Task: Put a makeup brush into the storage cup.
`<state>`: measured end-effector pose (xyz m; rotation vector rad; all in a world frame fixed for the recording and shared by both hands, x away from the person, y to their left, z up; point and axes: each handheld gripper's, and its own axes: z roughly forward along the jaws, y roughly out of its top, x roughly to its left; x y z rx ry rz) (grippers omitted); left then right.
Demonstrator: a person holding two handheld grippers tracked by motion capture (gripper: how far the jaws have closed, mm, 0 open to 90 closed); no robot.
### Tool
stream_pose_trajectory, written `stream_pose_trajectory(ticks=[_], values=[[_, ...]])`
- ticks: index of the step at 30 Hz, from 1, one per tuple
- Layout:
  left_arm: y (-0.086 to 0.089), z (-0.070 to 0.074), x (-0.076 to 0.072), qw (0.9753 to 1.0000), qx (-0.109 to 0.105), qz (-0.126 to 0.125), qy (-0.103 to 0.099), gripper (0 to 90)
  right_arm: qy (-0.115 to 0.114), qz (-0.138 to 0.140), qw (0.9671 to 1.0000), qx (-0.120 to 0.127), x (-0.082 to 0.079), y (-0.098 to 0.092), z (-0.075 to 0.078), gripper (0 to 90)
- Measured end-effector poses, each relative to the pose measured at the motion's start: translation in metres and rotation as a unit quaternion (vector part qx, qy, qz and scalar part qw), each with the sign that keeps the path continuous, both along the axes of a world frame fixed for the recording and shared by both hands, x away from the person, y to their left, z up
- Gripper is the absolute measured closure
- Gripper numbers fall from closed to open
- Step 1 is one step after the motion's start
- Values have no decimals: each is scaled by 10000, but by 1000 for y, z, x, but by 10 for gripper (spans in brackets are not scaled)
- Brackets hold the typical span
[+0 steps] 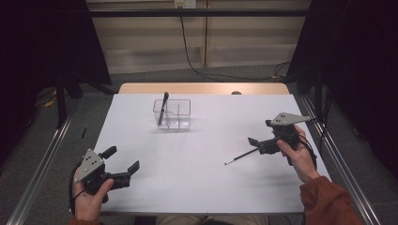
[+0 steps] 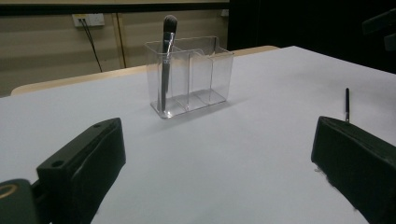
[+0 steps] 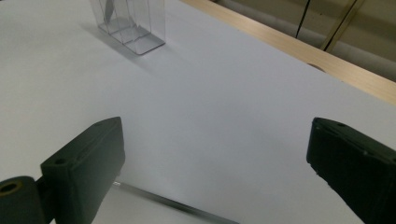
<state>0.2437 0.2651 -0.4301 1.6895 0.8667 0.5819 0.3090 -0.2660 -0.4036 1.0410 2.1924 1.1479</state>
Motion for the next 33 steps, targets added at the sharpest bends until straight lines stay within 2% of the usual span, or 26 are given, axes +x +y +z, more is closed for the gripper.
stream_pose_trajectory(ticks=[7,12,14,19,22,26,31,33], values=[[0,0,0,10000,-42,1,-2,30,350,196,9987,-326,10,-2,5,46],[1,0,0,10000,-64,7,-20,29,695,406,9954,-514,14,-2,6,67],[1,0,0,10000,-54,11,-32,29,956,600,9924,-482,17,-3,5,63],[2,0,0,10000,-52,15,-11,29,1258,882,9852,-758,21,-1,7,41],[2,0,0,10000,-58,51,1,29,1492,1136,9777,-945,24,1,6,40],[3,0,1,10000,-58,54,-8,29,1758,1274,9675,-1296,25,4,4,38],[2,-1,1,10000,-18,39,3,30,1875,1393,9573,-1706,27,6,0,49],[2,-1,1,10000,11,32,-1,29,1892,1370,9549,-1831,28,6,-1,62]])
